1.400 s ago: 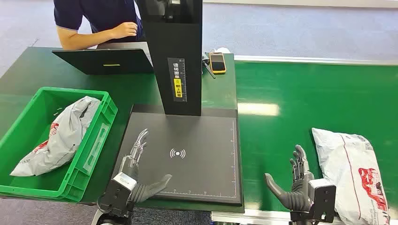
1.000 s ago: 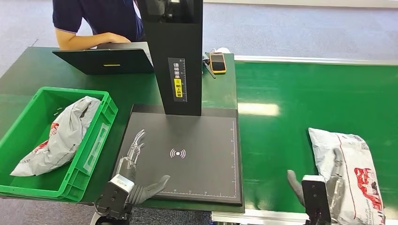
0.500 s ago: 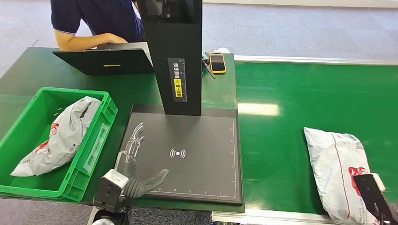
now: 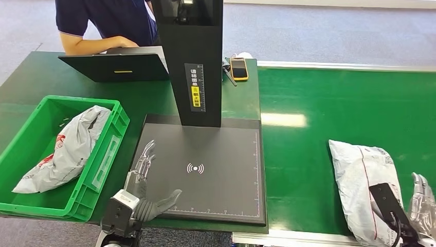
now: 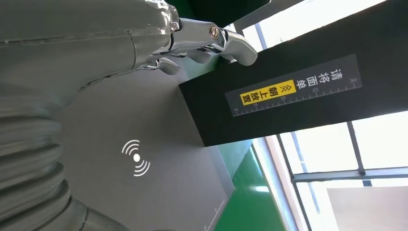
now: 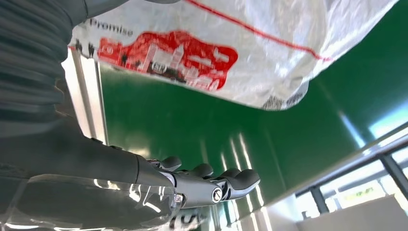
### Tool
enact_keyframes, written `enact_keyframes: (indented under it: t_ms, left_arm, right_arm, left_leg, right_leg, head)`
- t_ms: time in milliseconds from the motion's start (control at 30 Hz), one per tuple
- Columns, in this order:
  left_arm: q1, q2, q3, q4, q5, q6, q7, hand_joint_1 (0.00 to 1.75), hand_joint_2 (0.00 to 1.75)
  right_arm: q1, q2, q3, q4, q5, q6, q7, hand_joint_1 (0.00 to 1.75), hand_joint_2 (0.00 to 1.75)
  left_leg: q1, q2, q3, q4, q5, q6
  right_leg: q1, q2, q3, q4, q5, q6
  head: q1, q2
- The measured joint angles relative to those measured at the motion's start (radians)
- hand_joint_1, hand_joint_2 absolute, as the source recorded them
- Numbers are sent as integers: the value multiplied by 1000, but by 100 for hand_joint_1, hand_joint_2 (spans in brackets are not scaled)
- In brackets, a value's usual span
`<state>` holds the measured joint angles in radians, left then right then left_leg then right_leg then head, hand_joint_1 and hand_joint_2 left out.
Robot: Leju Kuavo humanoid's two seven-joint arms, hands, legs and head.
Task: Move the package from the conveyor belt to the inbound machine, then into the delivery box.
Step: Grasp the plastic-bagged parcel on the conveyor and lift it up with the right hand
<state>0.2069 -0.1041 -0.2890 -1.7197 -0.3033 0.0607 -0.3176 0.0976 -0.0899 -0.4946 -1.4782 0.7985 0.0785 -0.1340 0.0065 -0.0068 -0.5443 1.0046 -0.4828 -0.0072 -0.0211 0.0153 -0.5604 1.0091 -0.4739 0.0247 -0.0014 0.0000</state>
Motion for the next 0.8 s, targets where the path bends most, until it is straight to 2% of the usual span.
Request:
enact_keyframes:
  t_ms: [267, 533, 800]
  left_arm:
    - [1, 1, 0, 0, -9, -4, 10, 0, 175]
    - [-4, 4, 0, 0, -11, -23, 29, 0, 175]
    - [-22, 7, 0, 4, -10, -26, 36, 0, 175]
  right_arm:
    - [36, 8, 51, 24, -101, 116, -40, 0, 175]
    - [90, 21, 121, 19, -28, 107, 51, 0, 175]
    - [122, 36, 133, 19, 23, 135, 103, 0, 175]
  left_leg:
    - [0, 0, 0, 0, 0, 0]
    - [0, 0, 0, 0, 0, 0]
    - [0, 0, 0, 0, 0, 0]
  right_leg:
    - [0, 0, 0, 0, 0, 0]
    - [0, 0, 0, 0, 0, 0]
    - [0, 0, 0, 0, 0, 0]
  head:
    - [0, 0]
    - [0, 0]
    - [0, 0]
